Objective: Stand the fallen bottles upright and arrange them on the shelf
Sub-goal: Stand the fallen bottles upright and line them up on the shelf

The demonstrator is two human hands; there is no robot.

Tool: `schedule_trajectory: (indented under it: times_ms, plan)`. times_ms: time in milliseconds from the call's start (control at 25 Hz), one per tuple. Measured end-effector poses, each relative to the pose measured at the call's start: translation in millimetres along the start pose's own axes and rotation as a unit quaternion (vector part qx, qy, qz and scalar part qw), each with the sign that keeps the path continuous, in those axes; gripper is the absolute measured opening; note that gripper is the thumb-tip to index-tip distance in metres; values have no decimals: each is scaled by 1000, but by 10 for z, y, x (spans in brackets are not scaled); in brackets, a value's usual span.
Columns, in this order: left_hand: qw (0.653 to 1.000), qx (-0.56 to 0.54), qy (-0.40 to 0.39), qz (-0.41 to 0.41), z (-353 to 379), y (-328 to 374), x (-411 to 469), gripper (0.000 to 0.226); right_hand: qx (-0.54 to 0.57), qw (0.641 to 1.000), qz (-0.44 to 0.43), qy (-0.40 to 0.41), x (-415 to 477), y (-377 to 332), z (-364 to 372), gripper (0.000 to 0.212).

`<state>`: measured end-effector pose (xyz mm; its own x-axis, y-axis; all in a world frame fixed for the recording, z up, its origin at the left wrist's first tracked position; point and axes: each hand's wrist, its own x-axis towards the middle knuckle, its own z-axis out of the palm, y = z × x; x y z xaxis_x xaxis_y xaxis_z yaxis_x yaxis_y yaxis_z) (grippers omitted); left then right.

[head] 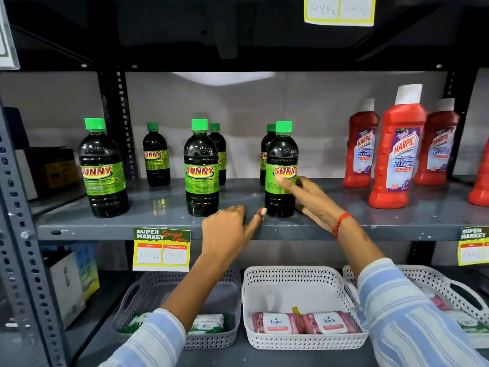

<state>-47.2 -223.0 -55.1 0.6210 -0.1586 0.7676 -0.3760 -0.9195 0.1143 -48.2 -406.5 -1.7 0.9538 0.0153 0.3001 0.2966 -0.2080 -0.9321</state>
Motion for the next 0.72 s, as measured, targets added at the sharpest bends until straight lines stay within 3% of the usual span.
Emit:
schedule_trajectory:
  times_ms: [80, 160, 240, 480, 720]
  plan:
    - [991, -123, -23, -37, -70, 91, 137, 55, 52, 998, 41, 10, 32, 9, -53, 76]
    - [954, -279, -81, -74, -133, 189, 304, 60, 74, 995, 65, 18, 48, -2, -43, 64]
    - [925, -348, -124, -85, -117, 270, 413, 58, 77, 994, 69, 23, 29, -25, -13, 55]
    - [908, -384, -146, -81, 71, 318, 557, 38, 66, 997, 46, 16, 0, 18, -134, 50]
    - [910, -384, -140, -74, 78, 333, 558, 36, 44, 998, 45, 7, 13, 50, -179, 53]
